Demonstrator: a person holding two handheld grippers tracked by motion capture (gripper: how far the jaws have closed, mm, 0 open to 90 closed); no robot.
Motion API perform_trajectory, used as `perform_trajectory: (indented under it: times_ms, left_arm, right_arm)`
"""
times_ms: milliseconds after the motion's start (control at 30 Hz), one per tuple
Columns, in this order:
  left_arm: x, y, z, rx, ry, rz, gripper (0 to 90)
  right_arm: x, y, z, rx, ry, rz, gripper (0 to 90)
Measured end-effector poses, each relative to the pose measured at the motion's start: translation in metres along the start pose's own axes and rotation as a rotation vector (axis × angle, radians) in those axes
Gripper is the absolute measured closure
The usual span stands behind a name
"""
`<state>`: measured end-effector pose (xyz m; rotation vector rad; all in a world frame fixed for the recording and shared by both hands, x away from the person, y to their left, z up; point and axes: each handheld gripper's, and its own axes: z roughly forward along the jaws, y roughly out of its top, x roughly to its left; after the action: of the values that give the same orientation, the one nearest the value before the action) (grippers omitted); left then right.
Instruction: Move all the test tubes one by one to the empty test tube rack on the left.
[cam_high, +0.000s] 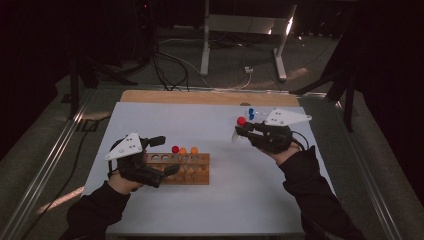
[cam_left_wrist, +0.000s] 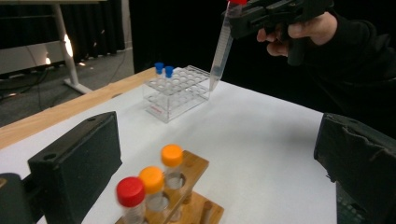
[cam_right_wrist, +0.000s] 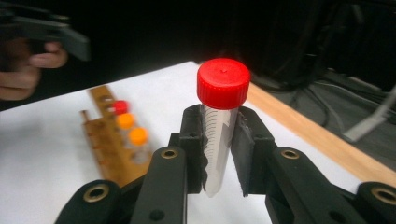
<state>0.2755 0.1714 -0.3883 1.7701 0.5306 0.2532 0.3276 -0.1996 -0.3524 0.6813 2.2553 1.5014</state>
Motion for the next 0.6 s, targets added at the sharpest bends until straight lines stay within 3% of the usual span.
perform_trajectory:
  times_ms: [333,600]
  left_arm:
    - [-0.014,0.018,0.013,-0.001,-0.059,0.008,3.9]
    - [-0.021,0.027,0.02,-0.005,-0.081,0.019,6.9]
  right_arm:
    - [0.036,0.001,0.009,0.016,0.129,-0.032,75.5]
    - [0.063,-0.002,0.025,0.047,0.225,-0.065,75.5]
